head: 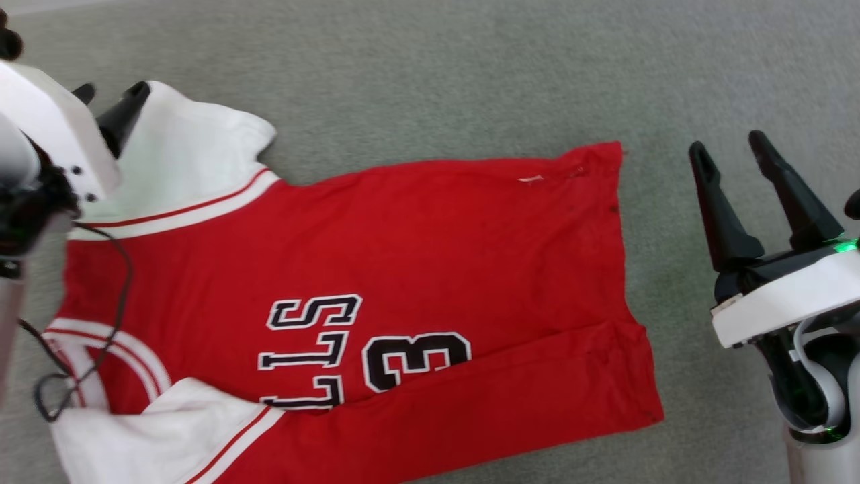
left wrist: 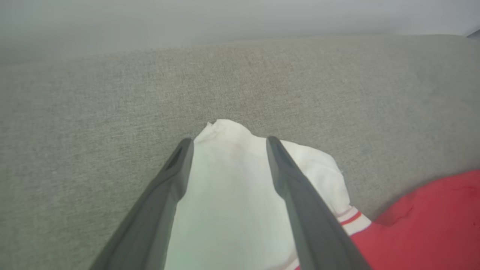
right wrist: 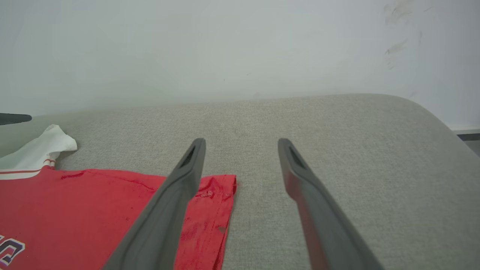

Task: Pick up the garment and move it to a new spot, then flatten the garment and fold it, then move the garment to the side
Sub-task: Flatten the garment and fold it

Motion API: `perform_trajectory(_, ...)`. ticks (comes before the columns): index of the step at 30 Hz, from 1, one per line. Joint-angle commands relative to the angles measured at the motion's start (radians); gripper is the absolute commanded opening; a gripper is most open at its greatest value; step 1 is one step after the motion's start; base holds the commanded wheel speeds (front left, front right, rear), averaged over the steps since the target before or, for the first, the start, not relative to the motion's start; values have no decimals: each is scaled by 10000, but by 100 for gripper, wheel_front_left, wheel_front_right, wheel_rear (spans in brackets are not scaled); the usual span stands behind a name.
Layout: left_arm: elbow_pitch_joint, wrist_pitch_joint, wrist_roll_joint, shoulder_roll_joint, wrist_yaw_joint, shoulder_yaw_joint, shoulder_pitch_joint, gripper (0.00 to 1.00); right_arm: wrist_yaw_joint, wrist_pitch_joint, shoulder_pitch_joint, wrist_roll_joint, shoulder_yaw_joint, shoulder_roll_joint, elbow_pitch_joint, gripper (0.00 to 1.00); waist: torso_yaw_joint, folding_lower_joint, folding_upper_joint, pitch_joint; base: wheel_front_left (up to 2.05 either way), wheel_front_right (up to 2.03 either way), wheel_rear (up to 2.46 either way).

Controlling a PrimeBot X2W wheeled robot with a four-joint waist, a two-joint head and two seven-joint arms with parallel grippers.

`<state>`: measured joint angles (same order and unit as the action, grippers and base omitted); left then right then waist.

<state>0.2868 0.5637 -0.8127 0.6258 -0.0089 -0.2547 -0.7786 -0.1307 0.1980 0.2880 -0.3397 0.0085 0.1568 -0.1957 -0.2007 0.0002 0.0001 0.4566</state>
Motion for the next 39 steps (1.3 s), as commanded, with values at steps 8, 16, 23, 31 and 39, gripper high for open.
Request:
perform_trajectory(8, 651, 3447, -516, 1102, 414, -329, -1121, 100, 0, -335, 335, -280, 355, -316, 323, 100, -971, -2, -1, 1049, 0, 0, 0)
perform_trajectory(16, 1134, 4868, -779, 863, 1181, -718, -644, 0, 0, -343, 457, -697, 473, -280, 785, 100, -1242, -2, -1, 1307, 0, 0, 0)
perform_trajectory(23, 1054, 4433, -759, 503, 1158, -821, -441, 0, 1, 631, 763, -1300, 364, 208, 1354, 100, -1028, -2, -1, 1158, 0, 0, 0)
perform_trajectory(31, 723, 3573, -581, 2, 977, -782, -1340, 0, 0, 3728, 1746, -2535, 335, 1173, 2270, 100, -91, -2, -1, 1014, 0, 0, 0)
perform_trajectory(39, 174, 2845, -499, -547, 688, -884, -1956, 0, 0, 6263, 2826, -2932, 325, 1535, 2600, 100, 947, -2, -1, 1113, 0, 0, 0)
